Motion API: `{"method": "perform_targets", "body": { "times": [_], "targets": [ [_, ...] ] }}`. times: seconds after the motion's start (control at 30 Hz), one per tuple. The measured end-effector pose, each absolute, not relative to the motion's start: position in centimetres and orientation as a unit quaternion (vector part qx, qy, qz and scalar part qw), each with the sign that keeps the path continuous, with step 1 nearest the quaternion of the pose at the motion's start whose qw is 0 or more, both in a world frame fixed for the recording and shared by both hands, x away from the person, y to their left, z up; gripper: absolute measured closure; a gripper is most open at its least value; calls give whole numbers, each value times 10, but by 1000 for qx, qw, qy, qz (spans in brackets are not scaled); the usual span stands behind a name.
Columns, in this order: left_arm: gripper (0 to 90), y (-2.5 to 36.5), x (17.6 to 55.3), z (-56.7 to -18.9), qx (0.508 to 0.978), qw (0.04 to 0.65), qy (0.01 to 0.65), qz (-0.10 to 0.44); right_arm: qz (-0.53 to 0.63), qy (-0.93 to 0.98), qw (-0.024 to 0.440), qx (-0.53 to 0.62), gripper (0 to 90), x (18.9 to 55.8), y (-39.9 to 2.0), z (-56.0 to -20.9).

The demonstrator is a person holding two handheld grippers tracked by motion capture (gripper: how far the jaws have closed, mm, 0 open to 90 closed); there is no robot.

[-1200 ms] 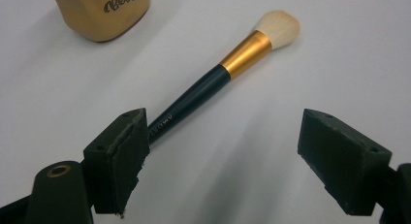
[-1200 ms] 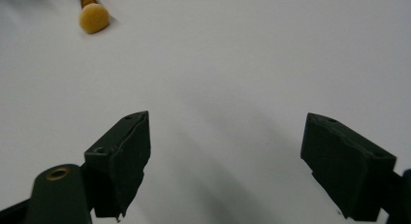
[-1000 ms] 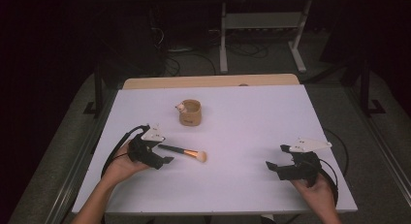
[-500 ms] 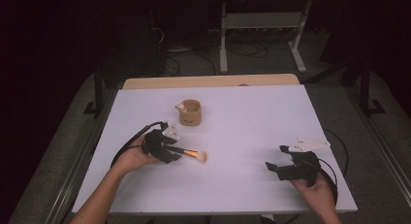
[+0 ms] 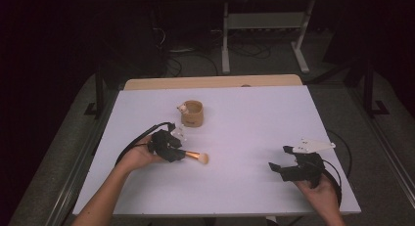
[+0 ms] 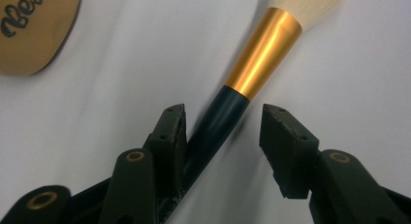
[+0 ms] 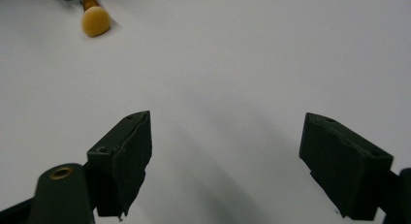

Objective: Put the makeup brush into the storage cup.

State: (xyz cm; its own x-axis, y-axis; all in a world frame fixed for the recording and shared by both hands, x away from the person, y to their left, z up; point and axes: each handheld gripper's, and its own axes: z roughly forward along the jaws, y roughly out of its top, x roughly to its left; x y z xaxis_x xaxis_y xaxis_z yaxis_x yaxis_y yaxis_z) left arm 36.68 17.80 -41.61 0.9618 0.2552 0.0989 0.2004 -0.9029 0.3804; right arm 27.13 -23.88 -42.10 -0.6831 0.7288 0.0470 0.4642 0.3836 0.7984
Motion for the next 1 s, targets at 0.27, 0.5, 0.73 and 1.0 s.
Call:
{"method": "perform_targets", "body": {
  "times": [0.27, 0.5, 0.73, 1.0],
  "targets": [
    [657, 172, 369, -419, 979, 173, 100, 48, 420, 815, 159, 366, 185, 272, -240, -421],
    [739, 168, 367, -418, 981, 163, 98, 47, 419, 817, 158, 364, 185, 273, -236, -422],
    [747, 167, 365, -418, 980, 160, 107, 53, 414, 821, 153, 363, 184, 274, -231, -426],
    [748, 170, 361, -416, 974, 179, 129, 57, 415, 822, 140, 365, 190, 274, -227, -426]
  ]
}}
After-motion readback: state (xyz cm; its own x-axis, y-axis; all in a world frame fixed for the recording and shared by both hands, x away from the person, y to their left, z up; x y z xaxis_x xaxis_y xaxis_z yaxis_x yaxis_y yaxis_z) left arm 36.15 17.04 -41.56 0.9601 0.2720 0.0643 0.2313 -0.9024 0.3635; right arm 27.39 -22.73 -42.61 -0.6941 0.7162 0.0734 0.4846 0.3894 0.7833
